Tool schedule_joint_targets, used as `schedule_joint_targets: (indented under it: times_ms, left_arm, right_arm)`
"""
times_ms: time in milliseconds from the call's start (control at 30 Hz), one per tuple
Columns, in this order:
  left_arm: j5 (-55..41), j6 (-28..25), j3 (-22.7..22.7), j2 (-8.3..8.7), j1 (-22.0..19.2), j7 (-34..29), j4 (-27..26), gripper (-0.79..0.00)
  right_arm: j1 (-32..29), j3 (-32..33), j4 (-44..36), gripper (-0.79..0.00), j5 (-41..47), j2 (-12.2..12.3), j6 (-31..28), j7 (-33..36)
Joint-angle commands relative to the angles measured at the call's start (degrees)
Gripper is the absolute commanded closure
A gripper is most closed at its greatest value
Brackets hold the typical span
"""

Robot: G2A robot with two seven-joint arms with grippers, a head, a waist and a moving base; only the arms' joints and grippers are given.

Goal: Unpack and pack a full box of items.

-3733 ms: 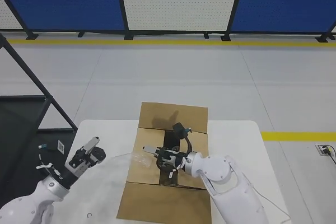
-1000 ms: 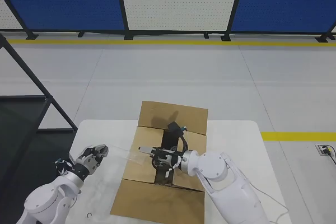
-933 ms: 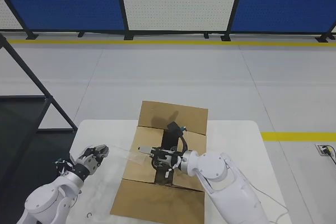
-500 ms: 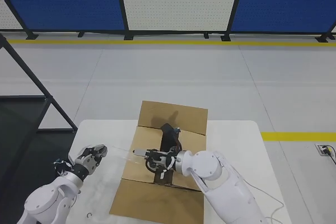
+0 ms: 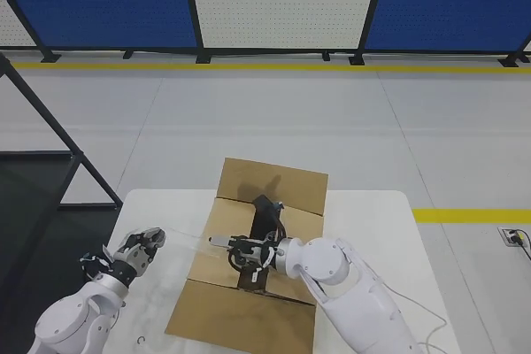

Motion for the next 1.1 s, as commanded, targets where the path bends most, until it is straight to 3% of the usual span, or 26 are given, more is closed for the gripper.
schedule_joint_targets:
  times_ms: [0,300,1067]
  left_arm:
    - [0.2,0.1,0.1,-0.05,0.0,0.0,0.0,0.0]
    - [0.5,0.0,-0.1,-0.21,0.0,-0.3,-0.1,0.0]
    - [-1.5,-2.1,-2.0,-0.84,1.1,1.3,-1.2,0.0]
  right_arm:
    - [-0.2,-0.2,-0.9,-0.785,0.0,-0.1,-0.4,-0.9]
    - [1.1,-3.6,0.0,-0.785,-1.8,-1.2,1.6,-4.5]
    - [3.8,-5.3,6.3,-0.785,-1.1,-2.7,2.4,-3.8]
